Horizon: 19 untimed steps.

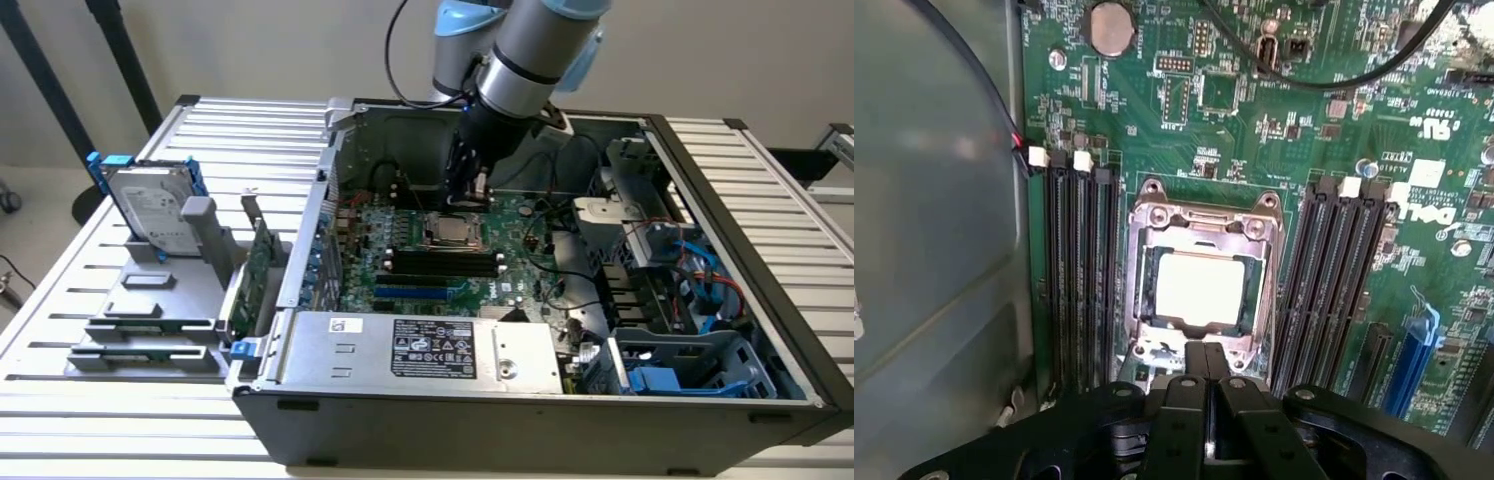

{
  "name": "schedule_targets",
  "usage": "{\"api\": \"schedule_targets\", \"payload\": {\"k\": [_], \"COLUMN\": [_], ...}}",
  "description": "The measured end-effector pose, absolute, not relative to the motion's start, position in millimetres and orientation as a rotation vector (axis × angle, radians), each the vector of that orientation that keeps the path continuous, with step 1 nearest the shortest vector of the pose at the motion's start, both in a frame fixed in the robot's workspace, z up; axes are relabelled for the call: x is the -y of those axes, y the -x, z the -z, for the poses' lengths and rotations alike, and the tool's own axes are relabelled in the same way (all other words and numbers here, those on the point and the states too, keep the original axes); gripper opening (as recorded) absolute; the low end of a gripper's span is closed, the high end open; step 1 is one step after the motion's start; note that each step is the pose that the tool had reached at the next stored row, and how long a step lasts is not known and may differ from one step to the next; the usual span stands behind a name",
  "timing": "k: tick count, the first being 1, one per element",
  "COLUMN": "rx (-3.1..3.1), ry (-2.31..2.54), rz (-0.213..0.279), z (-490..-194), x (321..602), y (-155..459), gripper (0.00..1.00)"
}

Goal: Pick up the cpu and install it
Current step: 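Close the cpu cover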

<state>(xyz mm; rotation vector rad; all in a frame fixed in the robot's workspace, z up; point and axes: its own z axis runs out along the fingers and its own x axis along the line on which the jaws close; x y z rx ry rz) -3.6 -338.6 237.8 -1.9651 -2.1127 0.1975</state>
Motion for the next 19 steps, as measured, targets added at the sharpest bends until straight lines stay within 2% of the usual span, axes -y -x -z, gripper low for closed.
{"api": "schedule_targets", "payload": {"k": [19], "rx": [2.098], "ry": [1.969], "rz": [-0.182], "z": [-210.9], "x": [346.0], "y": [24.9], "gripper": [0.11]}}
